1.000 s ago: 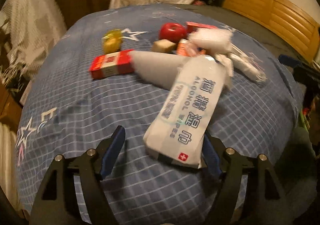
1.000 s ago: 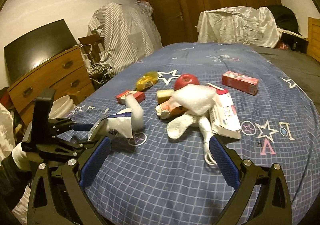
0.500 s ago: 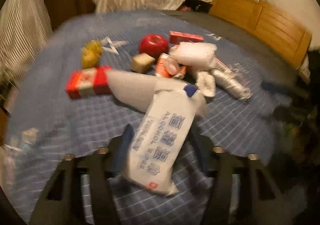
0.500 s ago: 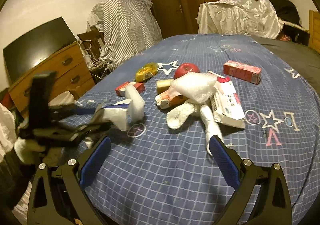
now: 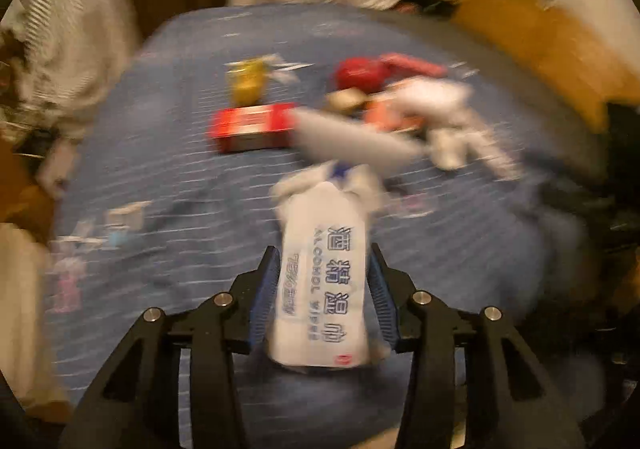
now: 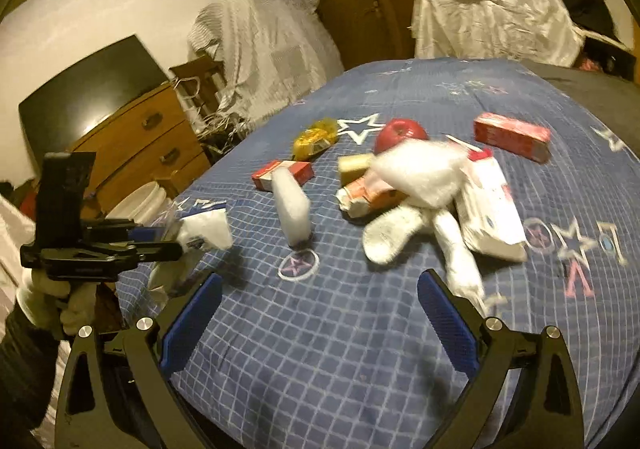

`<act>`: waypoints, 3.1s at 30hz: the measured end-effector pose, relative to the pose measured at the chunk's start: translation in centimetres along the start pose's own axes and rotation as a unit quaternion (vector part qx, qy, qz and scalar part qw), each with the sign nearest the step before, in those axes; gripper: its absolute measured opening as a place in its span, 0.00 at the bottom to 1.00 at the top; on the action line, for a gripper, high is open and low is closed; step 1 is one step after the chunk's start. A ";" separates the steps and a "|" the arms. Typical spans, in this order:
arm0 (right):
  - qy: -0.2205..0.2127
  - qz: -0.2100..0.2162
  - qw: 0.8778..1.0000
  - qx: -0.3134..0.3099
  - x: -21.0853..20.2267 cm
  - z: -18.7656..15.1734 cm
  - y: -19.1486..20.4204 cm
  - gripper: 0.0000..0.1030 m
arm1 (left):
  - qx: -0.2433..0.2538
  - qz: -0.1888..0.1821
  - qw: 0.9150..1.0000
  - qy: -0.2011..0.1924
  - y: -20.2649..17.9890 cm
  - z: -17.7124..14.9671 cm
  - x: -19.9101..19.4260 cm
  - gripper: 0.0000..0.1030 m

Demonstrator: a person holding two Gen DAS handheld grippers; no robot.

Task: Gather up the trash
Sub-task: 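Grasp the ALCOHOL WIPES packet with the left tool while the right tool grasps the white foam tube, then carry the wipes packet and foam tube in both tools over the white bucket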

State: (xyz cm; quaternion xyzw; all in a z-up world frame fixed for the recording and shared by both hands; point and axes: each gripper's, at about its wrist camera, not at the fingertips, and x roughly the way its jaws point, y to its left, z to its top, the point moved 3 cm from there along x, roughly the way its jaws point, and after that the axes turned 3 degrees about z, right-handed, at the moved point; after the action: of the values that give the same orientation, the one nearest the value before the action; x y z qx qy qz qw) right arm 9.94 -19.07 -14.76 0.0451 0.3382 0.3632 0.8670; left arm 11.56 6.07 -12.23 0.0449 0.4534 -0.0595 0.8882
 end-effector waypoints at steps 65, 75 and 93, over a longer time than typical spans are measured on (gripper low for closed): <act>-0.160 -0.210 0.960 -0.091 -11.9 4.1 7.3 0.26 | -0.094 0.112 0.960 -0.237 -11.6 5.3 -8.5 0.35; -0.140 -0.101 0.976 -0.137 -5.0 9.4 15.5 0.26 | -0.168 0.177 0.942 -0.229 -1.1 4.0 -11.5 0.35; 0.007 0.097 0.970 -0.221 15.9 18.3 40.8 0.26 | -0.300 0.294 0.891 -0.171 21.8 -3.8 -19.0 0.35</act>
State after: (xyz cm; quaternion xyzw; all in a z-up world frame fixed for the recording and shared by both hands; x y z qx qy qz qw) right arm 4.88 24.36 3.65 -0.1177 0.2494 0.5116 0.8137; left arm 0.63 29.36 1.54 -0.1031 0.2565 0.3367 0.9001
